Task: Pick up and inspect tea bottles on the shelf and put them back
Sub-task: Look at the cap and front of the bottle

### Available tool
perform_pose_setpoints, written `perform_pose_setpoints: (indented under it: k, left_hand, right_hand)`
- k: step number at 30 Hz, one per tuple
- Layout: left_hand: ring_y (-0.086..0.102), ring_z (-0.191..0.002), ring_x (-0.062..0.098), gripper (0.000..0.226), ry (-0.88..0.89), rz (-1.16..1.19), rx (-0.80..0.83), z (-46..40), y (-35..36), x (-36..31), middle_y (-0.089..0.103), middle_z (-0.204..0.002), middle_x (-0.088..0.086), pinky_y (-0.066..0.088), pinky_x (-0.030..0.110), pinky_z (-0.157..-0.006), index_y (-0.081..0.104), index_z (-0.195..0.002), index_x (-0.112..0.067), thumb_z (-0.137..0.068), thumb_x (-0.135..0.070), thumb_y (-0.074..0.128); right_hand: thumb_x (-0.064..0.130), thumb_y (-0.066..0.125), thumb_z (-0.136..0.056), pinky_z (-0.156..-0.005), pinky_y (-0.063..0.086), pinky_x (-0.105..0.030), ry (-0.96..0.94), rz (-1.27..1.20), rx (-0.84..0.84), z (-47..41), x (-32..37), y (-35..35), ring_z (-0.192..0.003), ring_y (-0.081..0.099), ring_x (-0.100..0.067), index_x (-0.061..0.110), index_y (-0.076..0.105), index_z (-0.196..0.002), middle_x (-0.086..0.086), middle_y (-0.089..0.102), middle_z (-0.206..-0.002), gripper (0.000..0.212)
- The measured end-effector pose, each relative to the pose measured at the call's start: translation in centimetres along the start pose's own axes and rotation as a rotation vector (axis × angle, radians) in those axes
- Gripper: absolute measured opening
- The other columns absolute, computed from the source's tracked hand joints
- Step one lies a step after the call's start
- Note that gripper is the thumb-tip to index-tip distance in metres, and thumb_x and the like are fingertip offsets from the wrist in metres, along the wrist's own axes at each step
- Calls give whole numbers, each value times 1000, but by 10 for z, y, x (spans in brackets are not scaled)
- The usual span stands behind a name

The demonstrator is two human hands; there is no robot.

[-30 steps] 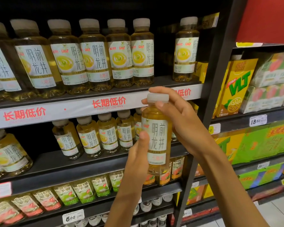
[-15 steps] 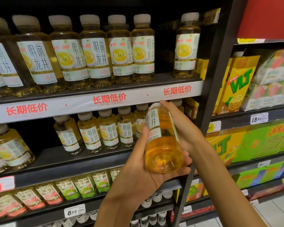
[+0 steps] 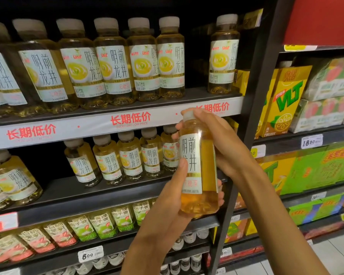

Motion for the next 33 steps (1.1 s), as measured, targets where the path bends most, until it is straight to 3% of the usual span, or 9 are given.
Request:
perform_pose_setpoints:
  k: [4,6,10,13,17,20,26,28,33]
  left_hand:
    - [67,-107,21,85,77,-219,-120,5,-12,-6,71,-114,1,51,41,-94,56,-124,-35,-54,-82,66]
    - [65,-110,15,72,148,-279,-107,6,-9,-12,70,-116,-6,52,37,-94,55,-120,-42,-60,-78,66]
    - [60,-115,5,53,252,-304,-104,1,-5,-23,66,-122,-14,52,22,-89,50,-126,-37,-77,-53,65]
    - [59,-114,-1,49,332,-326,-99,-1,-5,-33,65,-121,-18,47,9,-84,50,-125,-37,-81,-47,68]
    - [57,-120,8,55,405,-365,-103,-2,-7,-36,63,-127,-9,46,14,-92,51,-128,-35,-77,-40,71]
    - [58,-120,12,54,461,-380,-98,-1,-10,-40,63,-127,-7,47,18,-92,56,-123,-40,-73,-33,77]
    - [59,-119,18,65,538,-449,-90,-3,-12,-59,64,-124,-2,50,25,-91,59,-121,-36,-62,-30,85]
    - [60,-116,16,62,556,-466,-105,-6,-9,-67,65,-122,-3,50,25,-90,58,-122,-30,-64,-28,80]
    - [64,-107,5,49,569,-429,-161,-17,8,-81,70,-113,-9,50,16,-85,60,-118,-32,-72,-36,77]
  right_hand:
    - [33,43,-99,-94,53,-38,-70,205,-53,10,8,-3,-104,67,-18,21,56,-120,-1,71,-109,28]
    - [39,45,-98,-101,47,-42,-67,318,-70,13,8,-2,-110,63,-13,26,57,-121,3,68,-114,29]
    - [41,46,-92,-94,52,-30,-166,295,-30,20,16,5,-105,66,-9,21,56,-124,2,72,-108,38]
    - [35,49,-91,-92,52,-30,-236,141,29,22,21,5,-109,65,-17,17,54,-127,-1,71,-111,40]
    - [35,53,-92,-90,50,-30,-311,95,122,27,27,10,-111,63,-21,15,53,-127,-2,70,-112,40]
    - [42,59,-89,-92,48,-33,-338,88,245,35,33,17,-115,59,-23,13,50,-129,-3,67,-116,50]
    - [38,63,-88,-95,47,-38,-364,99,399,45,45,25,-119,55,-29,13,49,-127,-4,63,-121,49]
    - [40,62,-87,-95,47,-37,-375,82,356,41,51,25,-120,55,-27,14,46,-129,-4,63,-122,52]
    - [37,67,-84,-93,51,-32,-448,214,38,21,70,8,-117,59,-19,16,41,-134,-4,60,-125,60]
Point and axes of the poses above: each hand's wrist, its own z-axis away from the middle knuckle, its own y-axis out of the palm, x = y × z, the point moved 9 cm from there along -z, towards the middle knuckle
